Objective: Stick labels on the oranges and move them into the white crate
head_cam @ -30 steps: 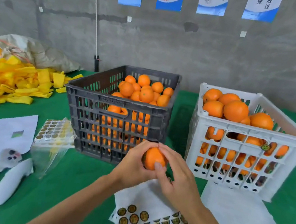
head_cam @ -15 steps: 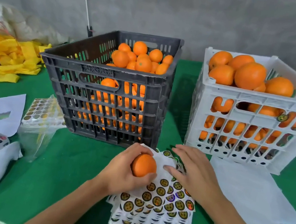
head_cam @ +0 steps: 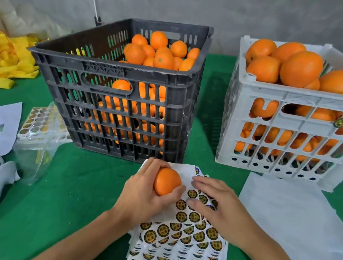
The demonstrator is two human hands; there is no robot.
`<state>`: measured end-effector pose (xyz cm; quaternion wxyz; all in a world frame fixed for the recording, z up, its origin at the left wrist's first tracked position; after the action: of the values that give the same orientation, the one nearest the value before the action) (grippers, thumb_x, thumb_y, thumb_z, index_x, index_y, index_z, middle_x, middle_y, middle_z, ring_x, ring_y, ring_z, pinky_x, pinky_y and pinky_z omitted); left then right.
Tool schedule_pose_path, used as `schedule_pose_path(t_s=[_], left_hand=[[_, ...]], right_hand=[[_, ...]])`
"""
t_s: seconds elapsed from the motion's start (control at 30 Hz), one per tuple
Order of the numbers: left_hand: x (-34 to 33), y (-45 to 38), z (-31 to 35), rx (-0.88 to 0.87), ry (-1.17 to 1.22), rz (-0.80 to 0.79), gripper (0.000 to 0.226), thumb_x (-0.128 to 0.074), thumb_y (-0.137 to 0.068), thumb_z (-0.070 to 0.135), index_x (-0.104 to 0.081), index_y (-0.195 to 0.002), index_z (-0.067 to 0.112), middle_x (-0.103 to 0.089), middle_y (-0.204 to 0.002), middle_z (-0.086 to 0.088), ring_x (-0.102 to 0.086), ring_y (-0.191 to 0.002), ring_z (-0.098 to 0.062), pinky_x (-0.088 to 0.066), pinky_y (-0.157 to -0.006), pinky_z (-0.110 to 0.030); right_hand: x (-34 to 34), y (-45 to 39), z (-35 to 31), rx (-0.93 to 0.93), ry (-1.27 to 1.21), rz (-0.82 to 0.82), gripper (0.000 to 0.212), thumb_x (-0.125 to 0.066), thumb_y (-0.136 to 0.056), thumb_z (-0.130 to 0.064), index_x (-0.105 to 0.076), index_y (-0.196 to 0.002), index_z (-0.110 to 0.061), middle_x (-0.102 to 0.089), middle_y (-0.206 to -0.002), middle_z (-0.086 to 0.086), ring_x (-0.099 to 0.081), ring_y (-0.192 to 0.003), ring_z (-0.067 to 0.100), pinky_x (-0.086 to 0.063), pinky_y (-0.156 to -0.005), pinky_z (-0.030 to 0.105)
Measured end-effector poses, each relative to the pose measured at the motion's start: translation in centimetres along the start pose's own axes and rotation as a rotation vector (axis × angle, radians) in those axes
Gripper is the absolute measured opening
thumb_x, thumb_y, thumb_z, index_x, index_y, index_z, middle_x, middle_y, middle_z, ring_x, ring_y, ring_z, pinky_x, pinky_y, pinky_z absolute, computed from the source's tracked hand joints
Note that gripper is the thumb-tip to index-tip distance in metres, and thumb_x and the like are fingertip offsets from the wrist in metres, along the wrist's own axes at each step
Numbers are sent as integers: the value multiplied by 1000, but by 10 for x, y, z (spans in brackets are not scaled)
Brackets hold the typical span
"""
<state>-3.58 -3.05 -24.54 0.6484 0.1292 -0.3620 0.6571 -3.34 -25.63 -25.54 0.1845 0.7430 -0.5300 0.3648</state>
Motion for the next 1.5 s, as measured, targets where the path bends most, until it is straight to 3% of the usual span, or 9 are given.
schedule_pose_path(t_s=[0.2,0.37,0.53,0.7,0.77,1.0,1.17,1.33,1.5], left_hand=[[-3,-1,-1,16,31,1,50,-65,-79,77,-50,-114,44,-54,-116,24,-62,-97,1,-59,-76,-28],[-2,-2,-2,25,34,2,50,-64,-80,78,-51,-113,42,-55,-114,23,-62,-94,1,-59,-76,-31],[-3,-4,0,43,30,12,51,-63,-78,81,-52,-110,43,-57,-110,22,-62,-92,1,-57,-74,-29],[-3,-4,1,-5,-10,-14,51,-70,-77,75,-51,-113,45,-53,-113,25,-61,-95,2,-56,-77,-27],[-4,-2,3,-48,-35,-26,54,-71,-77,73,-51,-117,43,-50,-115,25,-61,-96,1,-56,-77,-26],[-5,-2,4,-65,-39,-43,57,-71,-79,70,-52,-123,39,-48,-114,23,-61,-96,-2,-60,-77,-30],[-4,-1,2,-58,-40,-36,62,-71,-77,76,-51,-124,41,-49,-115,22,-62,-97,-3,-60,-81,-33],[5,-7,16,-126,-35,-42,60,-77,-81,66,-56,-129,37,-50,-119,22,-63,-98,-5,-59,-85,-34],[27,-38,70,-268,114,68,66,-80,-78,52,-50,-134,38,-49,-129,23,-58,-113,0,-55,-89,-18]], right_hand=[[1,-10,-5,-20,-20,64,32,-70,-93,-44,-72,-123,-31,-56,-134,-27,-42,-128,-4,-35,-115,35],[1,-6,-8,52,-26,158,28,-74,-91,-38,-74,-119,-33,-61,-125,-28,-49,-124,-1,-34,-112,26],[2,0,-17,219,49,272,13,-76,-92,-22,-79,-104,-25,-67,-121,-22,-57,-117,4,-41,-105,35],[4,-1,-33,111,-528,251,15,-64,-100,-24,-78,-103,-27,-66,-131,-14,-55,-132,12,-44,-106,25],[-2,-2,-43,109,-594,193,19,-60,-103,-27,-78,-109,-26,-62,-137,-15,-51,-136,8,-45,-106,20],[-15,0,-44,75,-248,231,31,-56,-102,-46,-62,-132,-41,-40,-149,-32,-35,-142,-5,-34,-115,26],[-21,-1,-39,55,-96,233,59,-42,-99,-69,-33,-153,-48,-26,-157,-37,-21,-146,-13,-27,-119,26],[-13,6,-54,313,98,370,37,-57,-104,-36,-60,-139,-27,-43,-150,-26,-43,-138,1,-45,-111,38],[27,3,-70,502,264,630,42,-54,-105,-26,-57,-144,-12,-44,-157,-4,-46,-142,17,-43,-112,42]])
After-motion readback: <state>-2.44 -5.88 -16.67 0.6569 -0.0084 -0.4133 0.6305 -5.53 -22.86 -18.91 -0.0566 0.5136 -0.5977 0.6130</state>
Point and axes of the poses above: each hand's wrist, its own y-axis away from the middle knuckle, its own x-axis out of the back of the hand, z = x × y, the point moved 2 cm from there along -y, towards the middle knuckle
